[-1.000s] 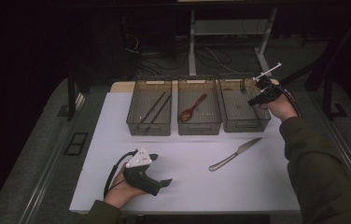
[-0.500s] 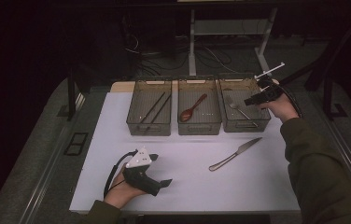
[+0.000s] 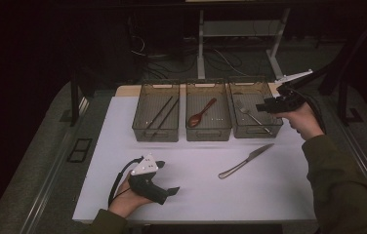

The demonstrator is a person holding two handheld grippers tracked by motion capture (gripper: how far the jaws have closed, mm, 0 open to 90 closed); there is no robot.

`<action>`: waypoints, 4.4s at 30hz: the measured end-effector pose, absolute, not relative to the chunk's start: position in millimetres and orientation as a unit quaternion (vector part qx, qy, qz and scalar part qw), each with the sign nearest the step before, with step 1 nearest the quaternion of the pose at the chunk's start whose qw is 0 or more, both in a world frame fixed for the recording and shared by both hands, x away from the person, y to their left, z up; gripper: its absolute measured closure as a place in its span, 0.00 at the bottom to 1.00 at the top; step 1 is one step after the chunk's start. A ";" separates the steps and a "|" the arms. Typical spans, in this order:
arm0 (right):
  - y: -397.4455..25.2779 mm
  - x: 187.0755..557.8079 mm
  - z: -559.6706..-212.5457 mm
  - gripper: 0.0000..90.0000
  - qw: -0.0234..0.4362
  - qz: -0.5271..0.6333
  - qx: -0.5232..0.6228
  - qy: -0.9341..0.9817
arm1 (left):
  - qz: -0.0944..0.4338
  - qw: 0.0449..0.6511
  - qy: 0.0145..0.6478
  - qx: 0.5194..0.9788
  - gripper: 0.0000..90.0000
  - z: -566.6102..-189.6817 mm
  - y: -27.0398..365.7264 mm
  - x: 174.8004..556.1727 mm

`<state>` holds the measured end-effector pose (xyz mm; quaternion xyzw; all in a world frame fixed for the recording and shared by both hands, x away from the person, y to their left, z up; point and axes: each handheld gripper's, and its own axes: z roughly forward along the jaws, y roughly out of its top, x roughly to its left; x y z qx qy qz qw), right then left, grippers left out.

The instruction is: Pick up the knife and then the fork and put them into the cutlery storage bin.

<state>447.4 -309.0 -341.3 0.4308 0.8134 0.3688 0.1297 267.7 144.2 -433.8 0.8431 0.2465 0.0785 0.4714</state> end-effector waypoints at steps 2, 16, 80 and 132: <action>-307.6 439.0 -341.8 0.57 0.129 0.377 0.423 0.814 | 0.078 0.472 0.247 0.843 0.00 -433.9 144.1 267.5; -290.1 385.3 -360.9 0.91 0.089 0.396 0.379 0.832 | 0.078 0.469 0.247 0.845 0.00 -435.2 144.1 267.4; -187.1 308.1 -434.1 0.99 -0.015 0.286 0.237 0.928 | 0.072 0.469 0.247 0.845 0.00 -436.2 143.8 266.4; -290.9 281.4 -421.6 0.99 0.006 0.155 0.295 0.943 | 0.070 0.468 0.246 0.846 0.00 -436.6 142.1 266.0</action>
